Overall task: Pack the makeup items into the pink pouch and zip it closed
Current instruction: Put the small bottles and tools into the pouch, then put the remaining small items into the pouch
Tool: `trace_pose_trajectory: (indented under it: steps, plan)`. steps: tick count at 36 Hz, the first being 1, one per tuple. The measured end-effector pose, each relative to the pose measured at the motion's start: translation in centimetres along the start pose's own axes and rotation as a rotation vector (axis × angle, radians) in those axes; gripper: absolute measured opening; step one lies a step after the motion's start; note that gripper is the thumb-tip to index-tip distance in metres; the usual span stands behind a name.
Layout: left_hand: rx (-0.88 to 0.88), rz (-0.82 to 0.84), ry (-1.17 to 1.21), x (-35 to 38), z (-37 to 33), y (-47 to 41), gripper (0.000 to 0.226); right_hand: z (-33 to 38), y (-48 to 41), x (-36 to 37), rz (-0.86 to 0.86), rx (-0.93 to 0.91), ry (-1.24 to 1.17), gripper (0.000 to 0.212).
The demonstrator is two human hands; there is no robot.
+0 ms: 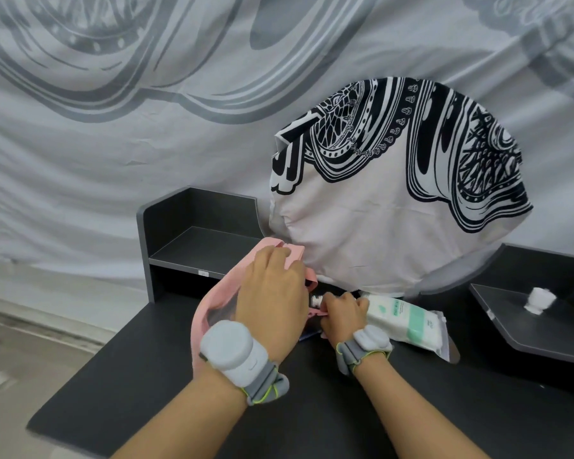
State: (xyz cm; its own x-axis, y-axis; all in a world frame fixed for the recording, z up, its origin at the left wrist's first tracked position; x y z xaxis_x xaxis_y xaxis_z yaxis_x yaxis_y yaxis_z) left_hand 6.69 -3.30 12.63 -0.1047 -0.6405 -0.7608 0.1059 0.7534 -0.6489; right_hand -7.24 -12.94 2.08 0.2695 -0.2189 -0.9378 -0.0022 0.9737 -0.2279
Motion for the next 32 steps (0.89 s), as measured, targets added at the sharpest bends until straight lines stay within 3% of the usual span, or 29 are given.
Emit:
trace_pose_trajectory:
  steps: [4,9,12,16,21,26,32]
  plan:
    - [0.093,-0.004,0.067,-0.1,-3.2,0.0,0.019,-2.5,0.8,-3.7,-0.136,0.060,-0.207,0.014]
    - [0.079,0.172,-0.020,2.6,-6.6,-0.6,0.016,-6.2,2.4,-6.7,-0.270,0.205,-0.561,0.009]
    - [0.091,0.331,-0.062,5.9,-8.2,-0.8,0.026,-8.1,3.5,-7.2,-0.275,0.252,-0.653,0.007]
    - [0.096,0.458,-0.076,11.1,-9.3,-0.1,0.031,-9.4,4.7,-6.9,-0.253,0.266,-0.752,0.021]
    - [0.134,0.437,-0.150,14.2,-9.5,1.1,0.028,-10.5,5.6,-6.5,-0.257,0.259,-0.730,0.025]
    - [0.150,0.301,-0.126,14.8,-10.1,0.8,0.037,-11.8,5.8,-6.2,-0.247,0.277,-0.774,0.021]
    - [0.201,0.316,-0.186,15.4,-10.5,0.4,0.027,-12.2,6.3,-6.5,-0.259,0.277,-0.755,0.006]
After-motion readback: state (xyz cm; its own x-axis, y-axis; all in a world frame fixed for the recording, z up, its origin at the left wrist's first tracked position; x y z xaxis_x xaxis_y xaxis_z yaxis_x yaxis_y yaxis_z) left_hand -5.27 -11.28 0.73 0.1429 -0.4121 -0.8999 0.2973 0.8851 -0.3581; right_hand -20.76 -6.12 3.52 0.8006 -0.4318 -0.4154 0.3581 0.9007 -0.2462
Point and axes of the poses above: each hand's wrist, its own y-axis away from the middle knuckle, its own x-axis out of the palm, z = x × y, the point moved 5 cm from there along -y, towards the middle knuckle, and after that the axes turned 11 degrees about -y, right-handed, at the moved point
